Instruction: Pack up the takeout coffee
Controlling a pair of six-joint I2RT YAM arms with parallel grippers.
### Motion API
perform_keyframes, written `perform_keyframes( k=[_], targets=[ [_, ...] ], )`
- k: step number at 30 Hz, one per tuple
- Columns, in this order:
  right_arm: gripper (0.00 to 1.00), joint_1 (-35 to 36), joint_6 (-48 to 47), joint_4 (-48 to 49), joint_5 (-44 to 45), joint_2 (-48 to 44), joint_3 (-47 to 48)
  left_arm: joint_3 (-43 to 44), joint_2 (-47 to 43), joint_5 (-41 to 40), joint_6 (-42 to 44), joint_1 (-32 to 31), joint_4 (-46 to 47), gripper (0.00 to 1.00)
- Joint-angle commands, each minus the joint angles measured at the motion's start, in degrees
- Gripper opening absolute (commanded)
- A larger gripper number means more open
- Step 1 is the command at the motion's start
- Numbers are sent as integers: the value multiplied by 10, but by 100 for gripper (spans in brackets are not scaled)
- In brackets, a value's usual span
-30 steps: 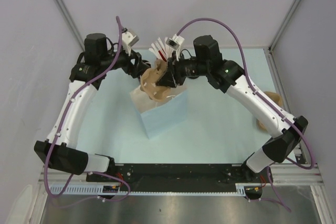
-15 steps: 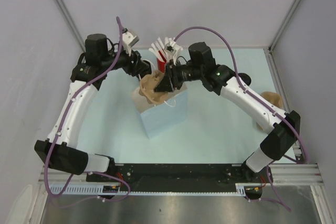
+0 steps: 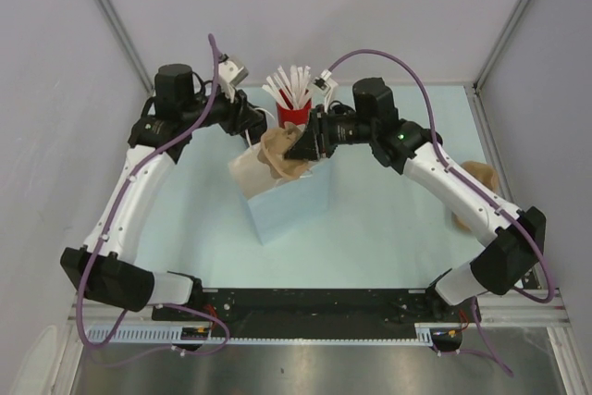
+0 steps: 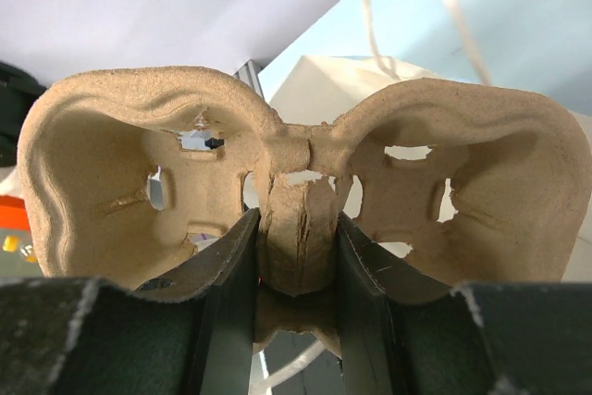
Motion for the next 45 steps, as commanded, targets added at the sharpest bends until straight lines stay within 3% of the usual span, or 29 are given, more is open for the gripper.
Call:
perform_keyframes(
  k=[1,14,25,27,28,29,33,37,45],
  targets=[
    [37,-14,34,39,-16,-2,-7,-20,-38,-6,-13,-15,25,39],
    [38,-9,55,50,-20,2,-19,-37,-89,-8,-38,-25,45,20],
    [39,-2,65,55,-14,-18,-30,-64,-117,-6,-48,-29,60,15],
    [39,-1,66,56,-14,-19,-33,-68,-117,-6,-48,-29,61,23],
    [39,-3,65,56,-14,-21,-34,-68,-117,-7,-48,-29,61,32],
    [39,-3,65,56,-14,-22,-35,-68,-116,-8,-46,-29,61,47],
    [40,-5,61,53,-13,-26,-35,-63,-111,-6,-44,-29,57,61],
    [40,-12,61,52,-13,-29,-36,-63,-109,2,-39,-29,57,52],
    [40,-15,62,57,-16,-25,-38,-54,-71,-8,-19,-29,45,49]
  ],
)
